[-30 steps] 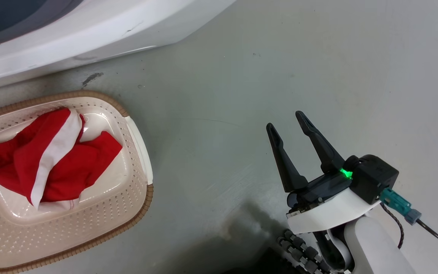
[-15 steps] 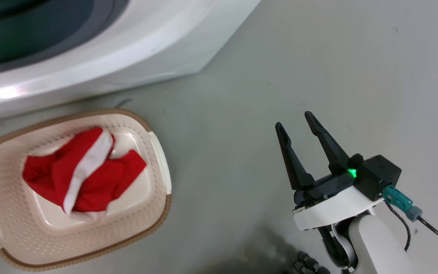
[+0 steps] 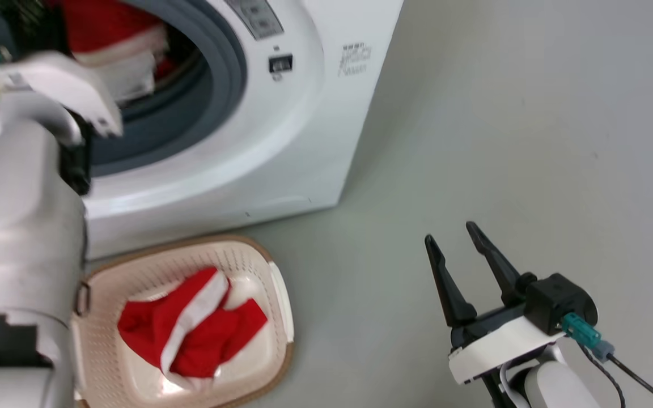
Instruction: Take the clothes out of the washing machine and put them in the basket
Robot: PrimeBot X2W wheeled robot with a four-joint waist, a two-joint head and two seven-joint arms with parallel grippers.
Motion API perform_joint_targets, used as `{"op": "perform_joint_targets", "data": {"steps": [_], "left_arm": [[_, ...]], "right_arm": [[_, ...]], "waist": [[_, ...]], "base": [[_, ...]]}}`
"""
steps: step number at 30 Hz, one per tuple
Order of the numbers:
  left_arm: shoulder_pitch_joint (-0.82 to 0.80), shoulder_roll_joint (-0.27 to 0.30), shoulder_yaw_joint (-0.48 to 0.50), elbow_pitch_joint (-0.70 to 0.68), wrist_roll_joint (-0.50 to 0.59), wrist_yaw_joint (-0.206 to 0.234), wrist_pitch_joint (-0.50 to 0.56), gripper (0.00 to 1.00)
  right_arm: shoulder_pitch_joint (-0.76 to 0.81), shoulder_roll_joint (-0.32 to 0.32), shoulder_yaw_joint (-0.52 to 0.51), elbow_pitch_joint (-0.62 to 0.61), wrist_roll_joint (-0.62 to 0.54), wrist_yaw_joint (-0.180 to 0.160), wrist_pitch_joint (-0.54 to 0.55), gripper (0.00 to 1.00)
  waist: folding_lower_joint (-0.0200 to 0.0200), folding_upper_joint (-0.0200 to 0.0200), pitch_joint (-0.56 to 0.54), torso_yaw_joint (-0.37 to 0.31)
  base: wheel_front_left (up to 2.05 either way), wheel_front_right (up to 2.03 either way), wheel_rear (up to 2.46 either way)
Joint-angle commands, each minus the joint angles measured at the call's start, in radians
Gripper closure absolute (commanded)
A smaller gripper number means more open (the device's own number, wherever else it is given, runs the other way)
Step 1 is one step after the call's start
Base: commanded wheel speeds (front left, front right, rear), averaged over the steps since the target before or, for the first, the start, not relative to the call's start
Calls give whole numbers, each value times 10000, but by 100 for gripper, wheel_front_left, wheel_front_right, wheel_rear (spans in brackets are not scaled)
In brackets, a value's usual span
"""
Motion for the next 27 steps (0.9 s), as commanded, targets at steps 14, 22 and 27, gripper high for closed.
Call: {"op": "perform_joint_targets", "data": {"steps": [14, 22, 27], "left_arm": [[3348, -737, 286, -3095, -390, -243, -328, 100], [5354, -1039, 184, -6466, -364, 103, -249, 100], [6955, -1188, 138, -8762, -385, 644, 203, 100]], "right_arm": [[1182, -3, -189, -385, -277, -7, 647, 0], [1665, -3, -418, -741, -392, -7, 926, 0], [1787, -2, -450, -904, -440, -7, 1035, 0]], "waist": [[1, 0, -2719, 1442], [1, 0, -3201, 2074], [1, 0, -3205, 2320]], "base": [[0, 0, 0], [0, 0, 0], [0, 0, 0]]}}
